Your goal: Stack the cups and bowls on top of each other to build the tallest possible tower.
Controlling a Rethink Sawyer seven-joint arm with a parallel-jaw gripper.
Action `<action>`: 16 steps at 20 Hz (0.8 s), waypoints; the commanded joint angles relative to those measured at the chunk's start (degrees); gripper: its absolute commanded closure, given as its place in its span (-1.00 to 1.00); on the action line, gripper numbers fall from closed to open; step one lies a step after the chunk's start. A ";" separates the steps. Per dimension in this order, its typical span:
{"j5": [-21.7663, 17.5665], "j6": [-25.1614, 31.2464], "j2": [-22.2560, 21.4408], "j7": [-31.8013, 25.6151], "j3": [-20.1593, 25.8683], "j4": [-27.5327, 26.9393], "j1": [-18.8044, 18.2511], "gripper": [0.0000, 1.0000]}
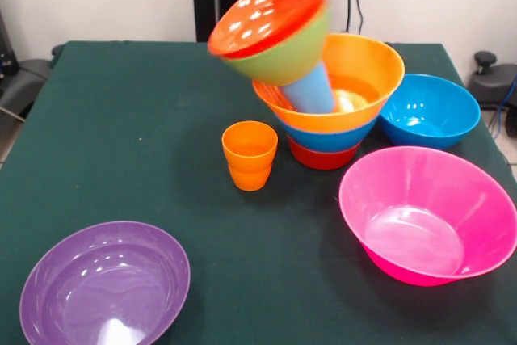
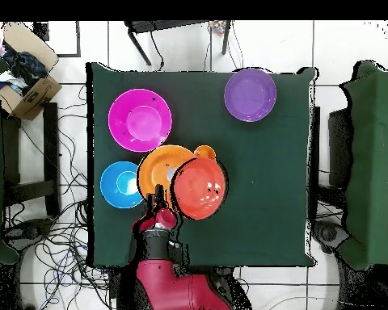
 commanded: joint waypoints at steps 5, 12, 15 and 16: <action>2.16 8.07 -3.87 9.71 0.72 -2.98 0.57 -1.00; 3.50 12.85 -6.83 6.28 -1.42 -3.37 3.35 -1.00; 4.09 14.63 -6.25 3.69 -3.49 -4.40 4.68 -1.00; 3.76 14.73 -5.75 3.35 -3.96 -4.82 4.63 -1.00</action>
